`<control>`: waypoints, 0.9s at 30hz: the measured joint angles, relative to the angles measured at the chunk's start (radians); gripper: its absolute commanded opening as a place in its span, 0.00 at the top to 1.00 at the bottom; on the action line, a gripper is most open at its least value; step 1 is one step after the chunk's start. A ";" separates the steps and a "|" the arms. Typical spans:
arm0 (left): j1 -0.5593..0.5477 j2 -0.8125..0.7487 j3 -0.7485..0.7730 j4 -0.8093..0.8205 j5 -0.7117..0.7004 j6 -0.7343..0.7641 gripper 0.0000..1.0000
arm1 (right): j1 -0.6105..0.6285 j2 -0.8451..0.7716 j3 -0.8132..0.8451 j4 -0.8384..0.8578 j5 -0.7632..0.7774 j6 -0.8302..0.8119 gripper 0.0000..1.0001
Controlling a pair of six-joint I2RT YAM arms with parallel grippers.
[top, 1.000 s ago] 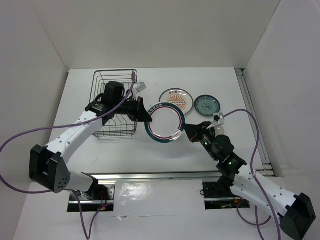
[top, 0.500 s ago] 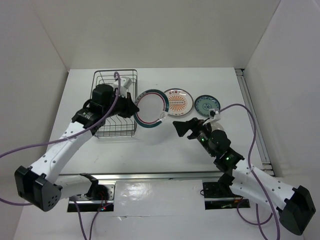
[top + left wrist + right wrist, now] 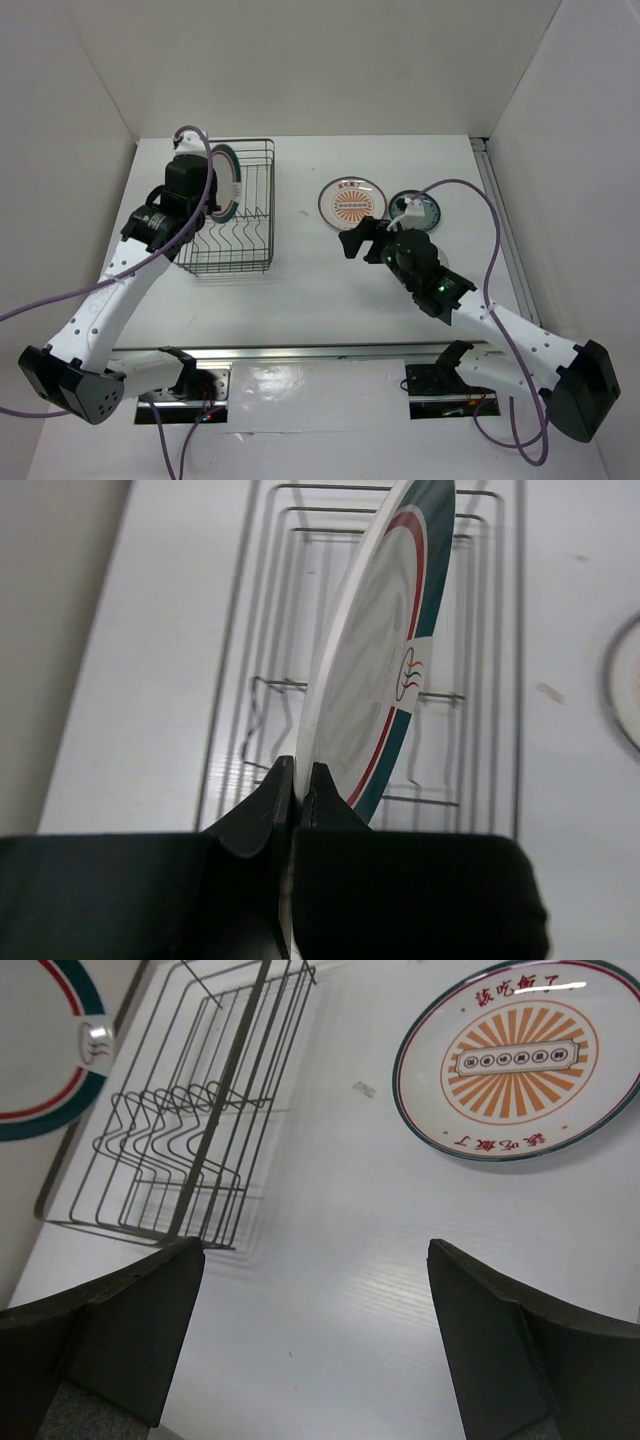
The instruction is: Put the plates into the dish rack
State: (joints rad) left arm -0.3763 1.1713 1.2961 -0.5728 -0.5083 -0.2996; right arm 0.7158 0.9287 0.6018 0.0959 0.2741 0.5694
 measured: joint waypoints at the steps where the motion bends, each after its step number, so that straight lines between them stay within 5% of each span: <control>1: 0.023 0.003 0.000 -0.008 -0.031 0.011 1.00 | 0.000 0.021 0.015 -0.010 -0.005 -0.010 0.00; 13: 0.096 0.036 0.048 0.019 -0.256 0.169 1.00 | 0.000 0.115 0.048 -0.030 -0.095 -0.051 0.00; 27: 0.098 0.014 -0.158 0.167 -0.310 0.272 1.00 | 0.000 0.124 0.049 -0.029 -0.175 -0.055 0.00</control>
State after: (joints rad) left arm -0.2779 1.1858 1.1378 -0.4057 -0.8185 -0.0280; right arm 0.7158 1.0531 0.6506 0.0666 0.0986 0.5148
